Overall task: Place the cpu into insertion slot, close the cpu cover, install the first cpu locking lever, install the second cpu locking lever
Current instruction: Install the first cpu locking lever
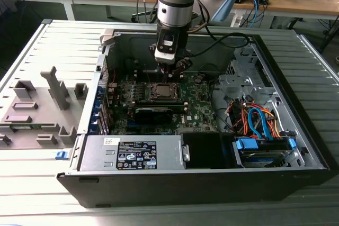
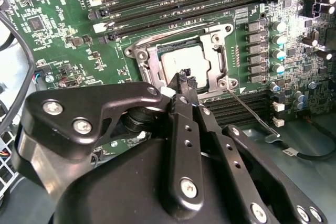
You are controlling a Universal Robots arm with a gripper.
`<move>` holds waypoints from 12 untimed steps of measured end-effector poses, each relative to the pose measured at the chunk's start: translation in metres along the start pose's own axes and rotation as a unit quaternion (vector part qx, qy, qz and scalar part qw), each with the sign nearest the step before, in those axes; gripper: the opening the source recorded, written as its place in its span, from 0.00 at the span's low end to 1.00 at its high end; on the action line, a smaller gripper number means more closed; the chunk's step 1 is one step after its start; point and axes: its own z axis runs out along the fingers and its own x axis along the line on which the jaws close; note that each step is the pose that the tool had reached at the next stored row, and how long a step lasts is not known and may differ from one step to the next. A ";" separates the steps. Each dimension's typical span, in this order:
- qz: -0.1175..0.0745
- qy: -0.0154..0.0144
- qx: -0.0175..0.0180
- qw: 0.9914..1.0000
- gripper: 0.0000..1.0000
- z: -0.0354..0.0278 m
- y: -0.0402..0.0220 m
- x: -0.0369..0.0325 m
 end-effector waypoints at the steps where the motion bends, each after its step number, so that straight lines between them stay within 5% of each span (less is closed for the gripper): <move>1: -0.001 0.000 0.000 1.000 0.11 0.0000 0.0000 0.0000; 12: -0.013 -0.001 0.000 1.000 0.11 0.0000 0.0000 0.0000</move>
